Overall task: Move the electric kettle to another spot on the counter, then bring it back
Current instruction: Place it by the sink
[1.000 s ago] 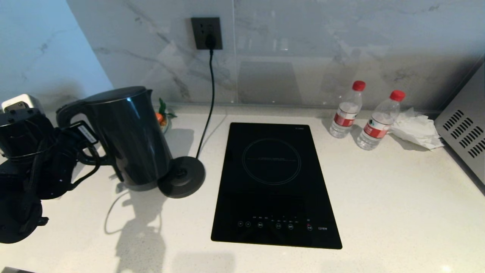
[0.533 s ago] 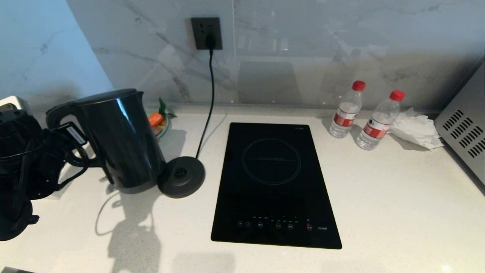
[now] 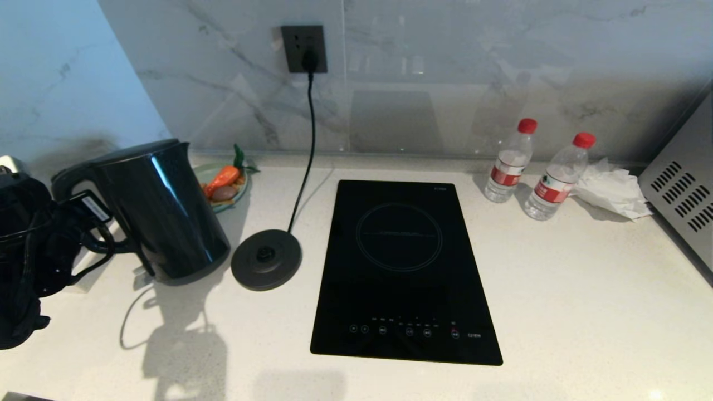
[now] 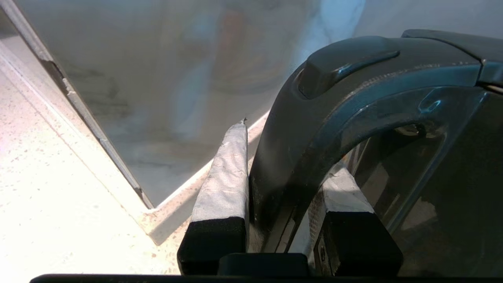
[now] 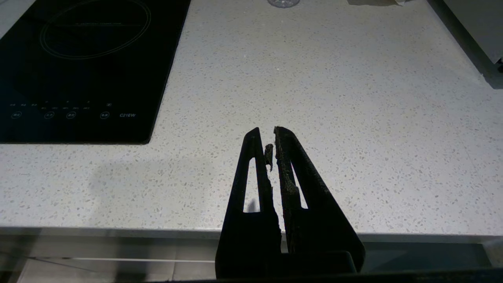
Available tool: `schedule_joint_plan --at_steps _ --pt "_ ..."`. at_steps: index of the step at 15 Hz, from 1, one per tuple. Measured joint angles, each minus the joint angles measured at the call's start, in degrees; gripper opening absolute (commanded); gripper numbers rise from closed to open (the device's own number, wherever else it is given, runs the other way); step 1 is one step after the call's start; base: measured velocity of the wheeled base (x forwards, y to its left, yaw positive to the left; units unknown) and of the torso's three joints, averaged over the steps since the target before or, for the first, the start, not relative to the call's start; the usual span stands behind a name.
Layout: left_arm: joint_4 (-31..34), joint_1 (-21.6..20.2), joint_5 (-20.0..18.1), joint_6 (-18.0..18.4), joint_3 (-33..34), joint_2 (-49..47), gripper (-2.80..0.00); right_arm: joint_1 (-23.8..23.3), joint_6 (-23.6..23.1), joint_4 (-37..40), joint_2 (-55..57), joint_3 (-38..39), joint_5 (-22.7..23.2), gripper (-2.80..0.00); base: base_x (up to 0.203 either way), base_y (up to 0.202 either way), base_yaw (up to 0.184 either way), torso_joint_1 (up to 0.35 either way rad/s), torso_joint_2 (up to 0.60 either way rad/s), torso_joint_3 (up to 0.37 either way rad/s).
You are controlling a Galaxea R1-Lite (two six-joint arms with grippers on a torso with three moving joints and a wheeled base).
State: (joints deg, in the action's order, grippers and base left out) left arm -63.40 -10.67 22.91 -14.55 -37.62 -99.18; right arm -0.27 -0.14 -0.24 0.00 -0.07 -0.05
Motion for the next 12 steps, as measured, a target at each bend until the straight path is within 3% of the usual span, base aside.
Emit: schedule_joint_plan --at_steps 12 --pt "0.69 -6.32 -6.47 -0.19 -1.27 -1.37 -2.80 0.00 -0.04 0.01 0.00 0.00 0.04 -2.80 0.000 0.000 0.000 0.000 0.00 0.000"
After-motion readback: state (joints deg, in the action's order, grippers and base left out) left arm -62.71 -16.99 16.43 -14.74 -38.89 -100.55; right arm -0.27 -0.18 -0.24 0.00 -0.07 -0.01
